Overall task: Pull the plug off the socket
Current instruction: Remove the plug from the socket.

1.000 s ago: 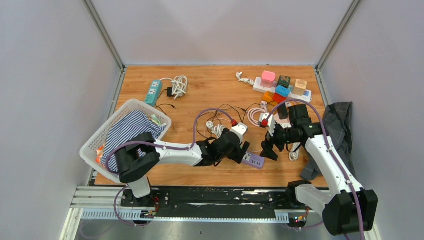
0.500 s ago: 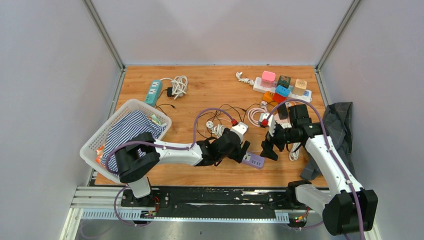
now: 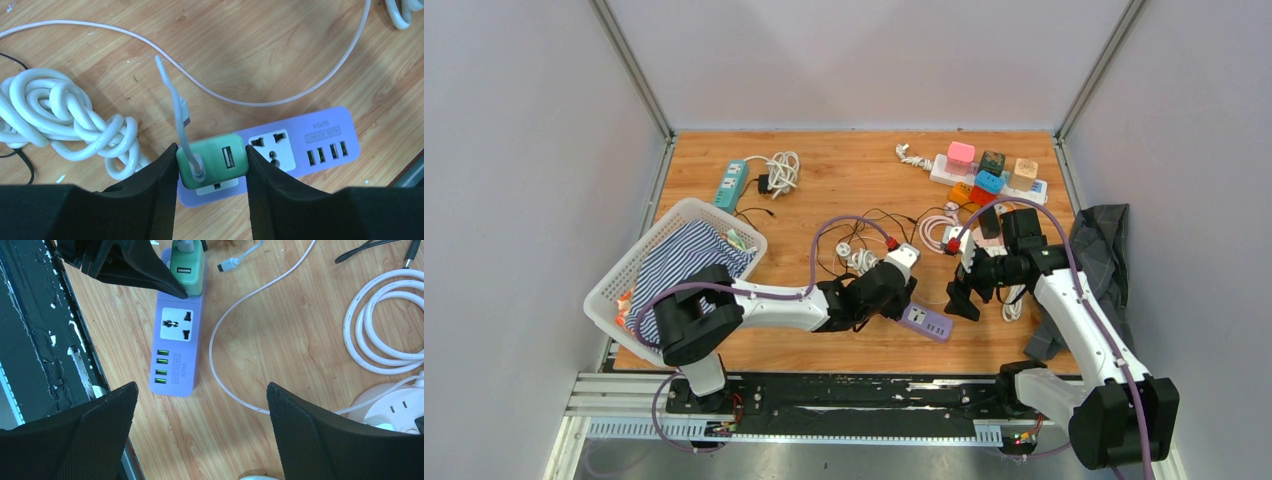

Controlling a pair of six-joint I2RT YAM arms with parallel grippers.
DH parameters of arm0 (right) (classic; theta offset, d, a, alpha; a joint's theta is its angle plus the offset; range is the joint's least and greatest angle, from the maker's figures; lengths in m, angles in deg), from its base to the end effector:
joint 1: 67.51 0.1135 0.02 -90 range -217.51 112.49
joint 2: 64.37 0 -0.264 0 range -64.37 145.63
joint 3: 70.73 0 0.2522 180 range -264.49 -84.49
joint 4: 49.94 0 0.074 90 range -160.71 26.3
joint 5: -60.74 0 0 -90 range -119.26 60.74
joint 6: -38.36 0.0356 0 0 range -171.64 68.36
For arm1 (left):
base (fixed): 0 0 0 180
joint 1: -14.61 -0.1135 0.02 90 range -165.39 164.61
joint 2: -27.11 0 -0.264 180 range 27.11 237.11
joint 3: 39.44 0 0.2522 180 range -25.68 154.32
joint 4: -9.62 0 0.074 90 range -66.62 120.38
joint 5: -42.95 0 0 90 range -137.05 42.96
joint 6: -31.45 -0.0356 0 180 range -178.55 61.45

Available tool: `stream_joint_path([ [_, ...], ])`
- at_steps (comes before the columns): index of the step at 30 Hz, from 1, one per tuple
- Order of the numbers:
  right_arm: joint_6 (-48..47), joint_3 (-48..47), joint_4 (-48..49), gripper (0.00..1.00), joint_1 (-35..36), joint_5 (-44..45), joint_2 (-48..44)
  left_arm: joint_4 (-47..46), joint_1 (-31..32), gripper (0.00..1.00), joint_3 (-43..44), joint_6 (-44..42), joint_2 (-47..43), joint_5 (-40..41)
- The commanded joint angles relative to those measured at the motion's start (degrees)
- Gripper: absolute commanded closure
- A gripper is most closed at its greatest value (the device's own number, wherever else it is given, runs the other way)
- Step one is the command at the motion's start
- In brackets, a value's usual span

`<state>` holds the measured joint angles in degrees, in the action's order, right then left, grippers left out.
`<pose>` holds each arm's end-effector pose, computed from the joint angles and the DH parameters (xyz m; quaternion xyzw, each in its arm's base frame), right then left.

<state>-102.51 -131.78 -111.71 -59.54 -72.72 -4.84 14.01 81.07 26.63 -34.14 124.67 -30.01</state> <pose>0.1826 0.0503 0.2610 -0.5238 0.7353 0.2458 0.3528 0.1523 -0.3234 0.1801 0.2531 0.8463 -0.2280 0.4097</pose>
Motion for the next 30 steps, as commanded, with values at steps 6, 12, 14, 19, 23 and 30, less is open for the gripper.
stream_joint_path([
  [6, -1.2, 0.6, -1.7, 0.00, -0.9, -1.4, 0.5, -0.3, 0.4, 0.77, 0.4, 1.2, -0.7, -0.8],
  [12, -1.8, 0.5, -2.2, 0.00, -0.9, -2.4, 0.0, -0.3, 0.4, 1.00, 0.0, 1.8, -1.6, -1.5],
  [14, -2.5, 0.6, -2.7, 0.00, -0.9, -3.8, -0.6, -0.4, 0.4, 1.00, -0.4, 2.2, -2.1, -1.5],
  [19, -4.9, 1.4, -3.5, 0.00, -0.9, -6.8, -2.8, -0.5, 0.4, 1.00, -1.1, 3.2, -3.2, -1.6],
  [23, -7.5, 2.6, -3.5, 0.00, -1.0, -8.7, -5.8, -0.5, 0.4, 1.00, -1.5, 3.8, -3.8, -1.9],
  [30, -16.4, 6.9, -3.5, 0.00, -1.3, -13.0, -12.2, -0.6, 0.4, 1.00, -1.3, 4.2, -3.5, -3.3],
])
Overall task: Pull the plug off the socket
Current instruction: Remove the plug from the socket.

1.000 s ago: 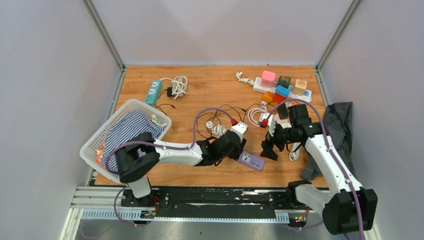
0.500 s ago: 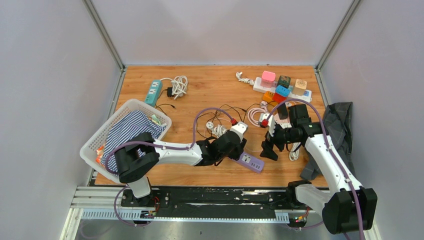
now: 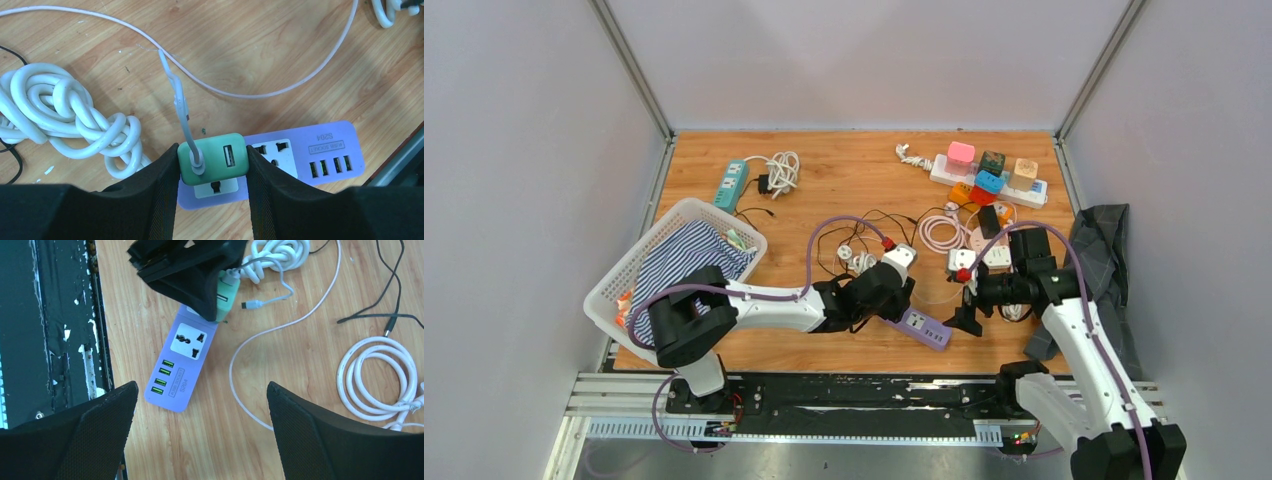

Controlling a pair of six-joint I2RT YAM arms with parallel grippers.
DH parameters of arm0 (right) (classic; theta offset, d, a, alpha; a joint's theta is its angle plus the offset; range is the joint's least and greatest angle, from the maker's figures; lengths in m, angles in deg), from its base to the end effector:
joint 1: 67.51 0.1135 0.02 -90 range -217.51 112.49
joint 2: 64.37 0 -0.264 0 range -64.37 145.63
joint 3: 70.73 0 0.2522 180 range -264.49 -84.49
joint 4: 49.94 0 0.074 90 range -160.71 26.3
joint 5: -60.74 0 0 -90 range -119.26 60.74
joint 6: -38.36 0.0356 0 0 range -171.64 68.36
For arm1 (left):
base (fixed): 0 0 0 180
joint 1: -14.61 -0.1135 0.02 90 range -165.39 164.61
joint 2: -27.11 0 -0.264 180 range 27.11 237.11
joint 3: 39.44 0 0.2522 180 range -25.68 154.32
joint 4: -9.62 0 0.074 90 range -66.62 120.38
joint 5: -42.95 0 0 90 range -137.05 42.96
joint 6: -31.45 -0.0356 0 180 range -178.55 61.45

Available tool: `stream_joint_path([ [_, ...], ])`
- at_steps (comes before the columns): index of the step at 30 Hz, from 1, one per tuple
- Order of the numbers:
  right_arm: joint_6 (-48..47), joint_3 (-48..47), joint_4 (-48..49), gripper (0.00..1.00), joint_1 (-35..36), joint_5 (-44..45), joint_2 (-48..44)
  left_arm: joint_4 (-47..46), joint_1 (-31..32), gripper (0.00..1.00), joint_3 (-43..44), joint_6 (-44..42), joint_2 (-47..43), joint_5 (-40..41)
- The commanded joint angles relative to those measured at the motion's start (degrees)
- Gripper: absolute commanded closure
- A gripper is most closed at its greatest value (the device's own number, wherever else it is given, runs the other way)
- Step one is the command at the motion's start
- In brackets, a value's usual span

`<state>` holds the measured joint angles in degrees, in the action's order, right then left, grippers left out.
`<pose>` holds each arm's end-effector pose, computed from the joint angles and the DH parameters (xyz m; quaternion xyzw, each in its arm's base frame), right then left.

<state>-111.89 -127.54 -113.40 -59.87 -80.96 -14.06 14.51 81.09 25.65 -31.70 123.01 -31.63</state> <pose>0.1493 0.0482 0.2647 -0.5846 0.6465 0.2613 0.4146 0.1490 -0.3187 0.1837 0.2413 0.8503 -0.2470 0.3972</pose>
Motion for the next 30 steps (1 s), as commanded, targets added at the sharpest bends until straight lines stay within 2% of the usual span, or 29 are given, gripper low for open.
stream_joint_path([
  [1, -8.6, 3.6, -1.8, 0.00, -1.2, -5.2, -3.8, -1.0, 0.4, 1.00, -0.2, 1.9, -1.8, -1.9],
  [6, -12.8, 6.4, -1.7, 0.00, -1.7, -6.0, -6.2, -1.1, 0.4, 1.00, -0.2, 2.7, -2.1, -2.7],
  [30, -13.1, 5.4, -5.2, 0.00, -2.1, -7.8, -5.3, -1.9, 0.4, 1.00, -1.1, 3.9, -7.2, -4.6],
])
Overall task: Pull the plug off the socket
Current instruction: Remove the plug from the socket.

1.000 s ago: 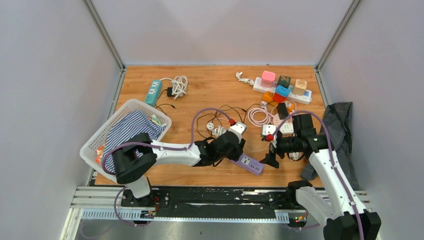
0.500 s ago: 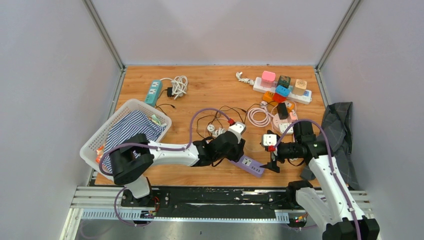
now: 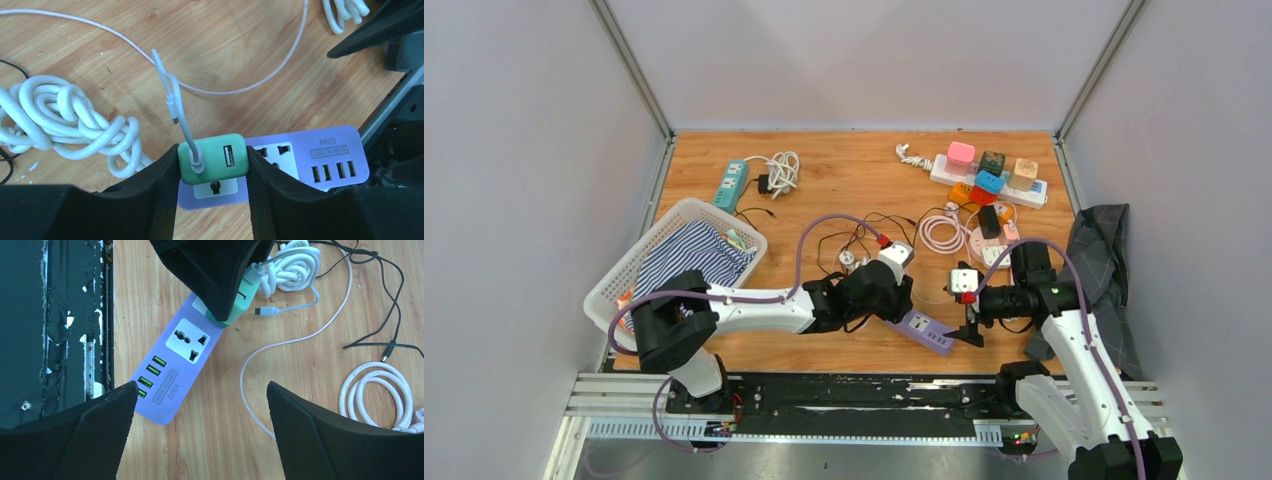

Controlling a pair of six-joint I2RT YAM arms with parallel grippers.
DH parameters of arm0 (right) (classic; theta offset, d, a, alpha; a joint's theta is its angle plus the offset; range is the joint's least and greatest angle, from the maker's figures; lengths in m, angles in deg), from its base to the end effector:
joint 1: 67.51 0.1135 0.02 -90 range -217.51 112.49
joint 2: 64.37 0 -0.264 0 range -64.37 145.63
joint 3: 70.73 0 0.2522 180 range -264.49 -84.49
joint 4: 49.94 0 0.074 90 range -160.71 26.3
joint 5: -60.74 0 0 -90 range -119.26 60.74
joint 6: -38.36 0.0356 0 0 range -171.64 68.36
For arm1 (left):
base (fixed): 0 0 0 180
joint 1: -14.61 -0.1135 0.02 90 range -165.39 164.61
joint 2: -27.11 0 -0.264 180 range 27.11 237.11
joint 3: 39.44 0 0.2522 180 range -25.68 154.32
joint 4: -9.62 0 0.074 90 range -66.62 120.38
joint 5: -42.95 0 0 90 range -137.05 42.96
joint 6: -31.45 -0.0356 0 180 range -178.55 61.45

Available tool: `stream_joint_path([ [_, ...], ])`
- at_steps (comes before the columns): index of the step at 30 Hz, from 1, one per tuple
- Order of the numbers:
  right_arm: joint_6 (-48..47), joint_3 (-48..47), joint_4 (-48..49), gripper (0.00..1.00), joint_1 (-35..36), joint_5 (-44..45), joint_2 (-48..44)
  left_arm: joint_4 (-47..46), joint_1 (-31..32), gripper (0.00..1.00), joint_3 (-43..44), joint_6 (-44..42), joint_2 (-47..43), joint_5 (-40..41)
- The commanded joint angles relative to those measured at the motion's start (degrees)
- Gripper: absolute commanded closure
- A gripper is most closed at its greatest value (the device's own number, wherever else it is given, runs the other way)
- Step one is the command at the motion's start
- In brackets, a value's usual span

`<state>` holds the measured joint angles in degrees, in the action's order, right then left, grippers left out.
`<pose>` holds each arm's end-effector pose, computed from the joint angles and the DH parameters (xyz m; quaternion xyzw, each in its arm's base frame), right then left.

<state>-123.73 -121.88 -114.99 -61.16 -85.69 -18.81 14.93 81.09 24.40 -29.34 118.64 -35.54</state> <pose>0.1297 0.0443 0.2459 -0.6340 0.5798 0.2571 0.4425 0.1429 -0.3105 0.2009 0.2341 0.8438 -0.2928 0.3840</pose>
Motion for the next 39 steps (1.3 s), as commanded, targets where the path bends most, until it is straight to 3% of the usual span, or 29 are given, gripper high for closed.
stream_joint_path([
  [1, -1.2, -0.5, -4.0, 0.00, -0.8, -3.6, -0.7, -2.4, 0.4, 1.00, 0.3, 1.7, -2.8, -0.5],
  [13, 10.9, -3.5, -1.7, 0.00, -0.6, 0.1, 4.3, -2.4, 0.4, 1.00, 3.5, 6.4, -1.0, 4.5],
  [23, 20.9, -1.3, 7.9, 0.00, 0.9, 10.5, 6.6, -2.9, 0.4, 1.00, 3.1, 10.5, -2.2, 9.3],
  [39, 17.5, -0.5, 6.1, 0.00, 3.1, 9.8, 11.3, -3.2, 0.4, 1.00, 2.1, 10.4, -3.5, 9.3],
])
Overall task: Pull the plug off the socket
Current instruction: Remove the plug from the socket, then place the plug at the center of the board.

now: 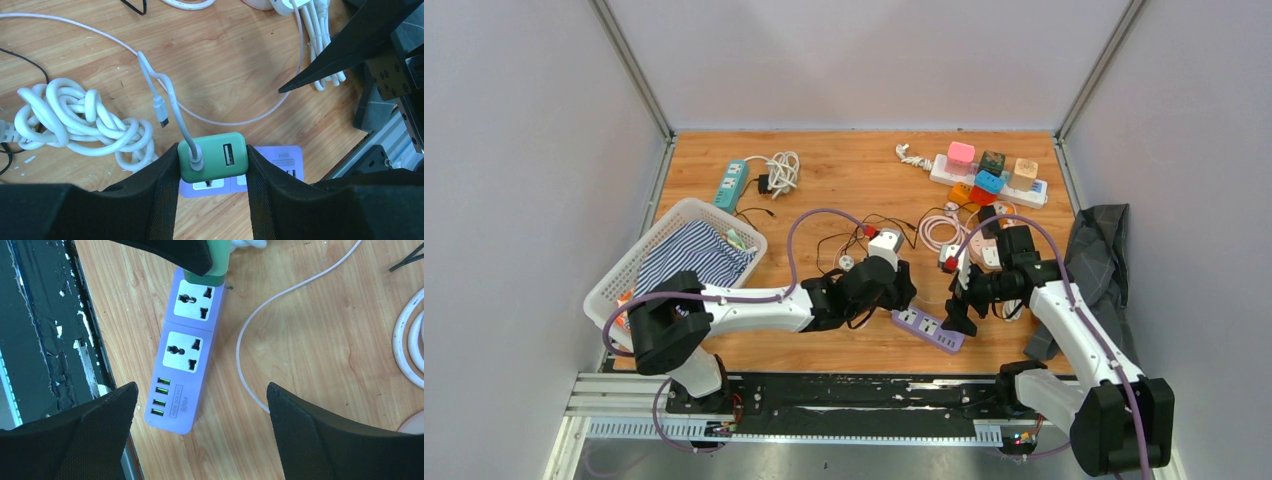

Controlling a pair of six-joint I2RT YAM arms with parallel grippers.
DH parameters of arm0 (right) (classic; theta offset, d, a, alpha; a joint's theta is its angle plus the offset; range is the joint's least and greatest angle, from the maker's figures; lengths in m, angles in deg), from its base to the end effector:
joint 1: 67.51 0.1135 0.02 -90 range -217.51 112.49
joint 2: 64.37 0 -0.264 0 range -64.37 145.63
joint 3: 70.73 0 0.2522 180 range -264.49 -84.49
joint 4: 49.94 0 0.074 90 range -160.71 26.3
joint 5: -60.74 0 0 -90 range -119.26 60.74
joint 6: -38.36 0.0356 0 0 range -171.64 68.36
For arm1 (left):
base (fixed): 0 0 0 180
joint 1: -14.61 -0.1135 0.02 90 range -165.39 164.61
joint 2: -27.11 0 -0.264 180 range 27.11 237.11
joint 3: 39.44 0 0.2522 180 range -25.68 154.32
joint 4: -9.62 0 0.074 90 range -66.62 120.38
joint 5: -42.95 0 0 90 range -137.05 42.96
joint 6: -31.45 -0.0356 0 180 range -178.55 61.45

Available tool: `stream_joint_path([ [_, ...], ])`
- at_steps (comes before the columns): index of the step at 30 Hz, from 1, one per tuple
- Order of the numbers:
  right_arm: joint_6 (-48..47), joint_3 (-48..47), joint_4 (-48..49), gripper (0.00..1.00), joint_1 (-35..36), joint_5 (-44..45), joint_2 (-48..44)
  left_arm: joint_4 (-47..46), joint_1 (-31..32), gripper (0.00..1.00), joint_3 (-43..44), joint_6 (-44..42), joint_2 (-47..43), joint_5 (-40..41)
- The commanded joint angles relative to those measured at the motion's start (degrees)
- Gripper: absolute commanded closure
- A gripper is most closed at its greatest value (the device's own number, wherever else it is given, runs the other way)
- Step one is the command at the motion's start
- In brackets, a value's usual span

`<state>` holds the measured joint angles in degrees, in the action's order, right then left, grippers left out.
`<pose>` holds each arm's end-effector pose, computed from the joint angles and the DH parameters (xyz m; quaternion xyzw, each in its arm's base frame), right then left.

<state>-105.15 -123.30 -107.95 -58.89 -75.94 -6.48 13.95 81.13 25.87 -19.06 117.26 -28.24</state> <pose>0.1691 0.0518 0.2258 -0.5393 0.7181 0.2754 0.3429 0.1474 -0.3106 0.2191 0.1184 0.8466 -0.3141 0.4131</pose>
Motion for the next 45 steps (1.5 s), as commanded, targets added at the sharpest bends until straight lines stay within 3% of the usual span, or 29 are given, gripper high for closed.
stream_joint_path([
  [1, -1.2, 0.9, -1.0, 0.00, 0.9, -0.1, -1.1, -2.2, 0.4, 1.00, 0.6, 0.1, -2.2, 1.8],
  [10, -3.5, -0.8, -3.7, 0.00, 0.7, -0.9, -2.6, -2.2, 0.4, 1.00, 0.0, -6.6, -6.0, -1.2],
  [21, -5.6, -2.0, -5.7, 0.00, -1.0, -3.4, -4.8, -1.8, -0.7, 1.00, -1.4, -23.7, -23.5, -4.8],
  [31, -8.0, -1.3, -6.3, 0.00, -2.4, -4.7, -6.8, 1.5, -9.5, 1.00, 1.9, -22.0, -31.2, -14.5],
  [39, -9.0, -0.9, -6.4, 0.00, -2.6, -4.7, -7.4, 8.4, -12.8, 1.00, 6.0, -22.7, -32.2, -13.8],
  [45, -9.5, -0.7, -6.5, 0.00, -2.7, -4.8, -7.8, 19.6, -16.9, 1.00, 11.8, -23.6, -28.6, -11.6],
])
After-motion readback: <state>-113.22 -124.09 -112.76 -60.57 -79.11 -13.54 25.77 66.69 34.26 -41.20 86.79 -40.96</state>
